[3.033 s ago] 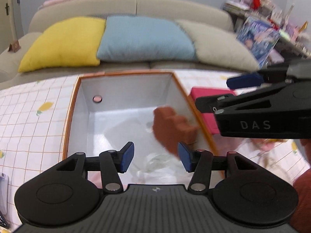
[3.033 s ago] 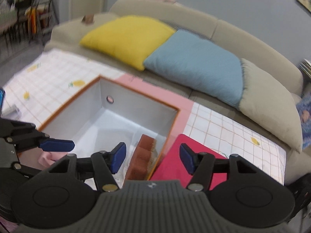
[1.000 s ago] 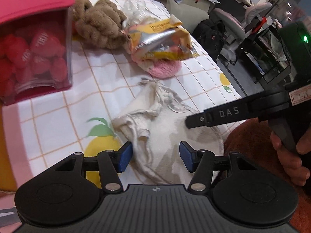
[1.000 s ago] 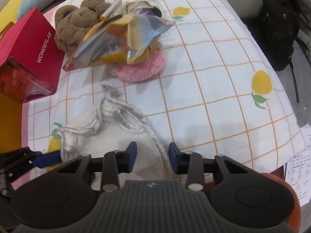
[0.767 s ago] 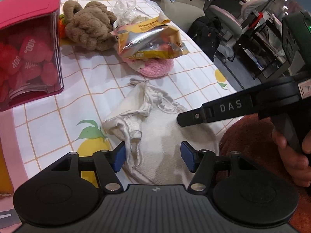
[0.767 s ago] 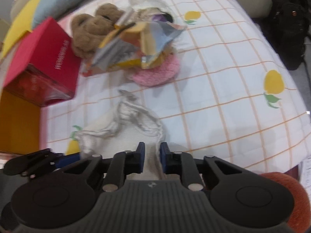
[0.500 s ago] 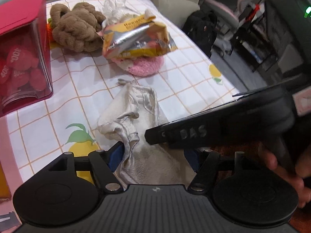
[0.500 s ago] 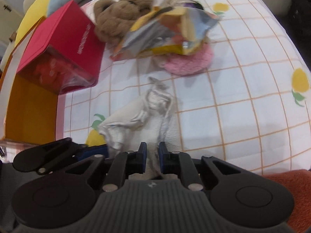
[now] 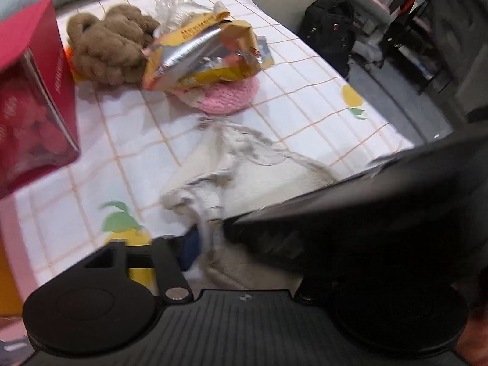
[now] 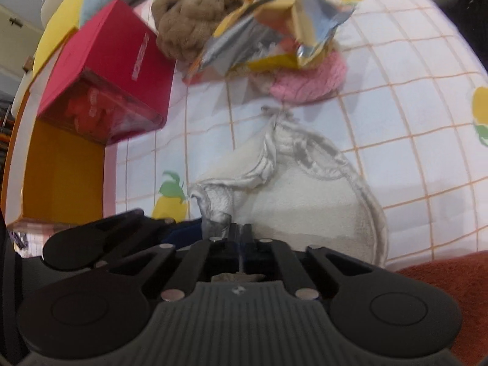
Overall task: Organize soft objects
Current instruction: 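Grasp the white drawstring cloth bag by its cord with the left tool, then grasp the silver snack bag with the right tool while the left tool holds the cloth bag, then carry the cloth bag in the left tool while the right tool carries the snack bag to the box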
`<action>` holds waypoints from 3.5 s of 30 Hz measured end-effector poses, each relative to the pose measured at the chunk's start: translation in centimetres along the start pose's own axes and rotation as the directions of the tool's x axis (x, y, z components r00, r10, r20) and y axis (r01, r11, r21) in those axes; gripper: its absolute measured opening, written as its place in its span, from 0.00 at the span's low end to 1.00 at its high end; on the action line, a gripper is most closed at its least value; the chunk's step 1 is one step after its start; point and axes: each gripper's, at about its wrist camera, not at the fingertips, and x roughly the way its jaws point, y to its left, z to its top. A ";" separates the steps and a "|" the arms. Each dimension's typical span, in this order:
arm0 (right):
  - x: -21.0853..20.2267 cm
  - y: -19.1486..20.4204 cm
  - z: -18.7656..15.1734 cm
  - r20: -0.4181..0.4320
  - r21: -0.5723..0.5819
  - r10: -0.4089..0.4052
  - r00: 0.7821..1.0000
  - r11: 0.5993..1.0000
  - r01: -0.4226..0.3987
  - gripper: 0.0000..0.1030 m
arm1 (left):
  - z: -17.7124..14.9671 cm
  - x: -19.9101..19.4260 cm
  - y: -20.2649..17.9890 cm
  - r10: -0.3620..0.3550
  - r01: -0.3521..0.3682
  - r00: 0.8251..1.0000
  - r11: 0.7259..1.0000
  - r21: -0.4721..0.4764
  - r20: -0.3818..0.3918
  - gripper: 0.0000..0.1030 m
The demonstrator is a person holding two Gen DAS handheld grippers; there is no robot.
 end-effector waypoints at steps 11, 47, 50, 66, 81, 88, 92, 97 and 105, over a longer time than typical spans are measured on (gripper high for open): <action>-2.3 -2.4 0.4 0.136 0.136 -0.078 0.988 0.989 0.059 0.29 | -0.3 -0.2 -1.0 0.099 -0.106 0.993 0.989 0.105 0.065 0.06; -0.5 4.5 5.8 0.474 -0.573 -0.200 0.857 0.669 0.473 0.93 | 0.4 -8.0 7.5 0.206 -0.177 0.954 0.974 -0.143 0.220 0.04; 0.4 4.1 6.3 0.438 -0.587 -0.197 0.877 0.676 0.445 0.90 | 0.6 -7.9 7.6 0.202 -0.174 0.956 0.974 -0.144 0.214 0.04; -0.5 5.3 3.7 0.479 -0.569 -0.227 0.848 0.656 0.497 0.41 | 0.4 -8.2 7.7 0.177 -0.146 0.960 0.978 -0.150 0.219 0.04; -7.3 7.2 -2.8 0.491 -0.346 -0.163 0.856 0.865 0.364 0.37 | -2.8 -12.9 7.1 0.113 -0.079 0.945 0.989 -0.123 0.306 0.04; -8.8 8.7 -4.8 0.499 -0.307 -0.153 0.853 0.889 0.339 0.37 | -5.2 -17.0 6.7 0.098 -0.057 0.923 0.991 -0.120 0.373 0.04; -9.7 10.3 -5.6 0.512 -0.324 -0.130 0.849 0.886 0.331 0.37 | -6.0 -19.6 7.1 0.108 -0.051 0.897 0.988 -0.143 0.429 0.04; -11.1 12.6 -6.0 0.525 -0.344 -0.059 0.849 0.898 0.275 0.37 | -6.8 -22.8 8.2 0.146 -0.062 0.855 0.981 -0.182 0.497 0.04; -11.4 18.1 -5.5 0.525 -0.429 0.058 0.849 0.880 0.205 0.37 | -7.2 -26.2 11.5 0.292 -0.150 0.798 0.943 -0.296 0.527 0.04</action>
